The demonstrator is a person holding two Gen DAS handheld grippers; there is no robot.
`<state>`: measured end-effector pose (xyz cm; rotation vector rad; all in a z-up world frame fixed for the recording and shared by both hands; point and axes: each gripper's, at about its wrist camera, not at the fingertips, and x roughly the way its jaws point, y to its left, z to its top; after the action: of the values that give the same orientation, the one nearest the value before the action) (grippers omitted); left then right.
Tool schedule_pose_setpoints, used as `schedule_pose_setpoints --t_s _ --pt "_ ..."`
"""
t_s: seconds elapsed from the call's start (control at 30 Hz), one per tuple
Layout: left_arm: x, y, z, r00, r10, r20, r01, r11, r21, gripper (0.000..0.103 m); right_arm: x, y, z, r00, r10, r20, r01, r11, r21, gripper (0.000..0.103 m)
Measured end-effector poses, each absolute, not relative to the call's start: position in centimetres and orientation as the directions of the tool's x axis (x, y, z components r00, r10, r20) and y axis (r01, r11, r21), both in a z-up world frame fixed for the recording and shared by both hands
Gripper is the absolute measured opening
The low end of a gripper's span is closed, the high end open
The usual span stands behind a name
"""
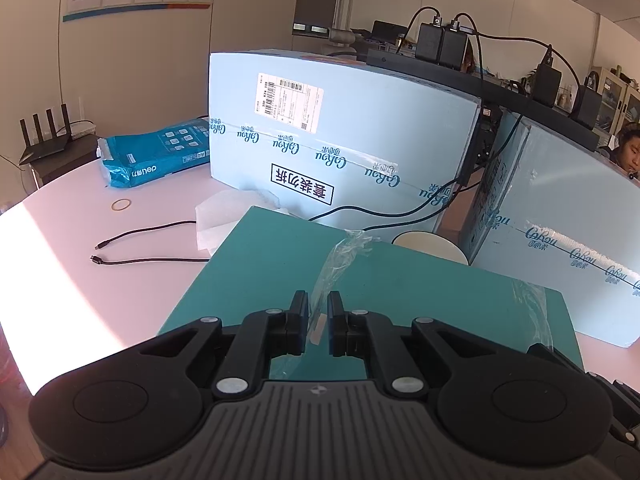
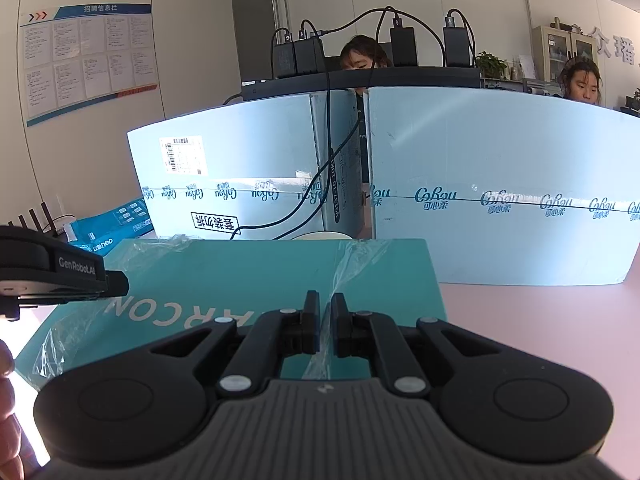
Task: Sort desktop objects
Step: 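Lower the folder onto the white box with both grippers, then open both grippers to release the folder on the box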
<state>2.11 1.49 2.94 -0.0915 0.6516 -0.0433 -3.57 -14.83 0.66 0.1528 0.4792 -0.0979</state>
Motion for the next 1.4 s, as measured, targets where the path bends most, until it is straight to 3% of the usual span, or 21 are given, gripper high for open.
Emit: schedule_pose_setpoints --t_s 1.4 --pt "2.54 1.25 2.67 0.788 -0.064 -0.612 0.016 0.996 -0.085 0.006 -3.56 -14.89 0.28 0.875 -0.058 -0.481 0.139 0.981 0.134 0.009"
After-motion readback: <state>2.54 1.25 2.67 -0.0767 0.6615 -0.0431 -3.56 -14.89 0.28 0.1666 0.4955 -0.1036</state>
